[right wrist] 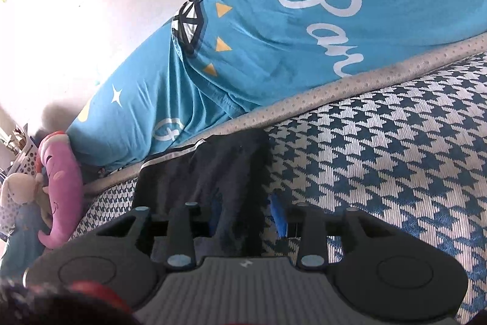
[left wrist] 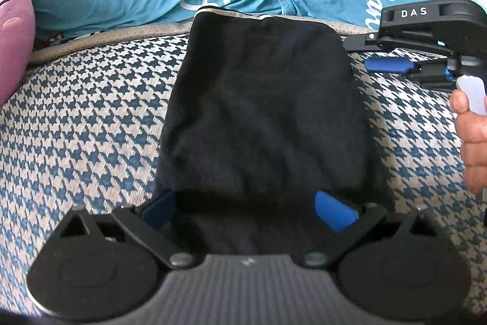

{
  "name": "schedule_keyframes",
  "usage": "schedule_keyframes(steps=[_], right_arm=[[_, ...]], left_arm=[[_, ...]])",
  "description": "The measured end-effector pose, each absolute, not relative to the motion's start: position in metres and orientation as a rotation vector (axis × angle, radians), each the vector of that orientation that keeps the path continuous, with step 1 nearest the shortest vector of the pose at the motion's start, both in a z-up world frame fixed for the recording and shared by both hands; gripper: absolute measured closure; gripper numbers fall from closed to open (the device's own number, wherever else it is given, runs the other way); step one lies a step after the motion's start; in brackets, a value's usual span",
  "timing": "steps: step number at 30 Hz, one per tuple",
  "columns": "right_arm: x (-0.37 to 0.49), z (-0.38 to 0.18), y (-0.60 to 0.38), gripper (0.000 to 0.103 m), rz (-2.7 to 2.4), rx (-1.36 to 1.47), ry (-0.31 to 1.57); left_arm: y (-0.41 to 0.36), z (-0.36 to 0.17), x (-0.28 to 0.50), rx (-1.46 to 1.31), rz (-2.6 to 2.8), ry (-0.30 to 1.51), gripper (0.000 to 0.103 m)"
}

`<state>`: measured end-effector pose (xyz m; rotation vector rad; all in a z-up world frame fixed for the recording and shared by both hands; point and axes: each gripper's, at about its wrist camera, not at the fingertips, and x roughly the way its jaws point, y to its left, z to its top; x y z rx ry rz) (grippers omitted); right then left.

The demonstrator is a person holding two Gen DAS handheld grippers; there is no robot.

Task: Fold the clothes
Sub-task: 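Lower the right gripper onto the black strip's free end and pinch it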

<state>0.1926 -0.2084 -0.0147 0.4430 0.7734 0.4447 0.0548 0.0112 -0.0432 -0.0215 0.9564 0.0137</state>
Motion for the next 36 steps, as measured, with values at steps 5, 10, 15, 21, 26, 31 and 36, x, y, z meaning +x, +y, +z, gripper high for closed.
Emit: schedule_keyframes(steps=[5,10,15,21,26,31,36], right_arm=[[0.197,-0.015,-0.218,0.067,0.439,0.452,0.758],[0.205,-0.02,-0.236,0.067,0.424,0.508,0.753],[0.212,-0.03,-0.238,0.067,0.438,0.564,0.769],[0.221,-0.04,-0.213,0.067,0.492,0.549,0.799],[0.225,-0.044,-0.195,0.066,0.54,0.522,0.795],[0.225,-0.046,-0.179,0.075,0.553,0.455,0.769],[0.226,-0.049,-0.174,0.086,0.562,0.444,0.759]], left_arm=[[0.009,-0.045,0.056,-0.014,0.015,0.961,0.0],[0.013,-0.043,0.055,-0.035,0.004,0.96,0.0],[0.019,-0.038,0.053,-0.089,0.008,0.953,0.0],[0.029,-0.034,0.052,-0.123,0.026,0.94,0.0],[0.033,-0.035,0.051,-0.123,0.034,0.939,0.0],[0.035,-0.035,0.051,-0.124,0.038,0.942,0.0],[0.033,-0.037,0.052,-0.118,0.043,0.947,0.0]])
